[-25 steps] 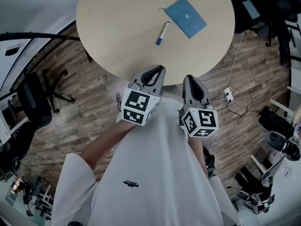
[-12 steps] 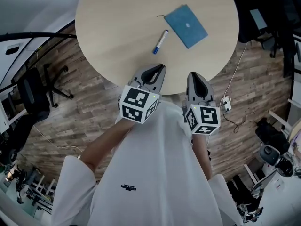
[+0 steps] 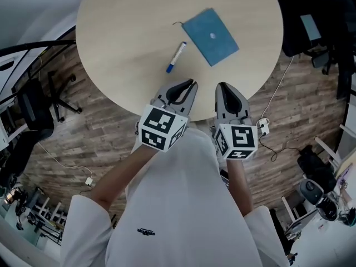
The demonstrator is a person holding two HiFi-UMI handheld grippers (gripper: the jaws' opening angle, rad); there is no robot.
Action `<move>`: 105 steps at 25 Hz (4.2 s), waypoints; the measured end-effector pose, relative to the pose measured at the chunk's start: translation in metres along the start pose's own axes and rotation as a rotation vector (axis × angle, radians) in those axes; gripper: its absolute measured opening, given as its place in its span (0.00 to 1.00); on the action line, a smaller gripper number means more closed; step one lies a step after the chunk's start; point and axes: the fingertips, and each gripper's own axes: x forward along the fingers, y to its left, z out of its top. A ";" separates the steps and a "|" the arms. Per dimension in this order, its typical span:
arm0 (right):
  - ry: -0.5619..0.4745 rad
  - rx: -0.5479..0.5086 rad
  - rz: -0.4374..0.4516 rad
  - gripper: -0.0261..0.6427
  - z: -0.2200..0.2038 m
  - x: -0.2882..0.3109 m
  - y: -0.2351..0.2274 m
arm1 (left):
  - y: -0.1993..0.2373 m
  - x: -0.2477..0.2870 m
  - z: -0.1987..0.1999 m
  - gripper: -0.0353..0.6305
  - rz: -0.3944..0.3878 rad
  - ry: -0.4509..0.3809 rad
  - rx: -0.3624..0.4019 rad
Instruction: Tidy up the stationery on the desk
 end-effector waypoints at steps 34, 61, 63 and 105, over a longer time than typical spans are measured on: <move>0.135 -0.087 0.146 0.11 -0.051 0.174 -0.157 | 0.082 0.215 -0.065 0.14 0.214 0.140 -0.204; 0.335 -0.113 0.158 0.37 -0.098 0.233 -0.169 | 0.130 0.229 -0.090 0.30 0.338 0.131 -0.274; 0.345 -0.119 0.166 0.37 -0.100 0.231 -0.166 | 0.132 0.228 -0.090 0.30 0.339 0.129 -0.277; 0.329 0.146 -0.102 0.37 -0.192 0.141 -0.060 | 0.138 0.142 -0.154 0.31 0.166 0.252 -0.123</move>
